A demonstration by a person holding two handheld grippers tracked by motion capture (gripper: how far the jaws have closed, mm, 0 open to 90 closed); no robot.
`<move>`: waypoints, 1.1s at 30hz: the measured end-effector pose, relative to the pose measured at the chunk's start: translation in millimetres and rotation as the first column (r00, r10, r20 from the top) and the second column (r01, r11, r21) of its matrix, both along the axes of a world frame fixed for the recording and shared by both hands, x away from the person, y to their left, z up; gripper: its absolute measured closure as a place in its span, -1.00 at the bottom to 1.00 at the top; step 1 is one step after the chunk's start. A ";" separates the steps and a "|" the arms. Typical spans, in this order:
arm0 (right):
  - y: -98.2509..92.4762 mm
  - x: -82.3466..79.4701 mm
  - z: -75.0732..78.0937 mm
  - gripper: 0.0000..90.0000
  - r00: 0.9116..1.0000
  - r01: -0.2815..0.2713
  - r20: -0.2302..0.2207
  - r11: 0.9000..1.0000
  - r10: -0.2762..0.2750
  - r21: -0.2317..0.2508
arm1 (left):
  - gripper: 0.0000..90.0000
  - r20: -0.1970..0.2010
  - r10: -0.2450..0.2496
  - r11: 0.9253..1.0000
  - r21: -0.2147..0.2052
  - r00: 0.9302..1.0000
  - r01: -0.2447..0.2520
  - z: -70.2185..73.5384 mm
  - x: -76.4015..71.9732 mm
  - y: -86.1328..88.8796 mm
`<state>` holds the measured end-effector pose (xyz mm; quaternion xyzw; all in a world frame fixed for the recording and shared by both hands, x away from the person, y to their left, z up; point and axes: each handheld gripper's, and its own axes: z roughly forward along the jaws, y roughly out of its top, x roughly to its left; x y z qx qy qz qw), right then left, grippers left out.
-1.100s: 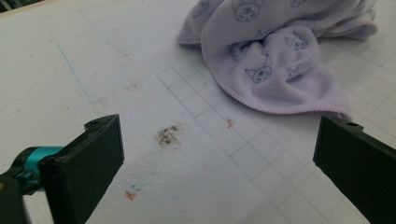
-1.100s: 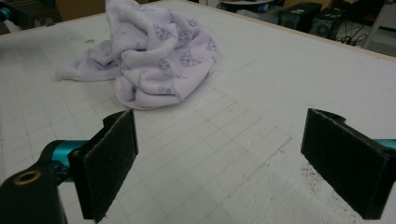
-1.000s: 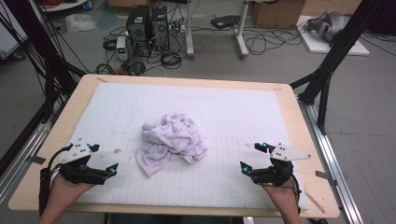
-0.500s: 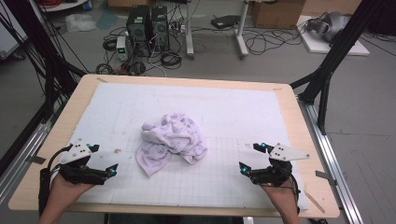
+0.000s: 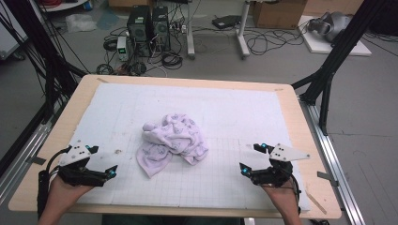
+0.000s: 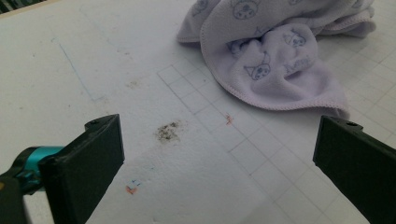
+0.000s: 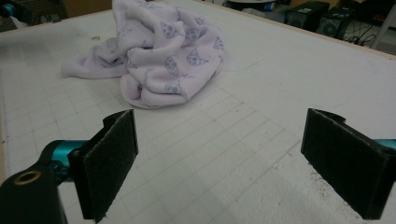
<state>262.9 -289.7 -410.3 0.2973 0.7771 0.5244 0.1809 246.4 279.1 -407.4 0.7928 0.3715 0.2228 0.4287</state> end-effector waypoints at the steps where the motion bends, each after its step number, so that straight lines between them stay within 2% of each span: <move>1: 0.0 0.0 0.0 -0.77 1.000 0.000 0.000 1.000 0.000 0.000 | -0.95 0.000 0.000 1.000 0.000 1.000 0.000 0.0 0.0 0.0; 33: -0.5 -0.5 -0.8 -0.78 1.000 -0.001 -0.001 1.000 0.001 -0.002 | -0.95 -0.003 -0.018 1.000 -0.007 1.000 0.018 -0.3 0.8 -1.6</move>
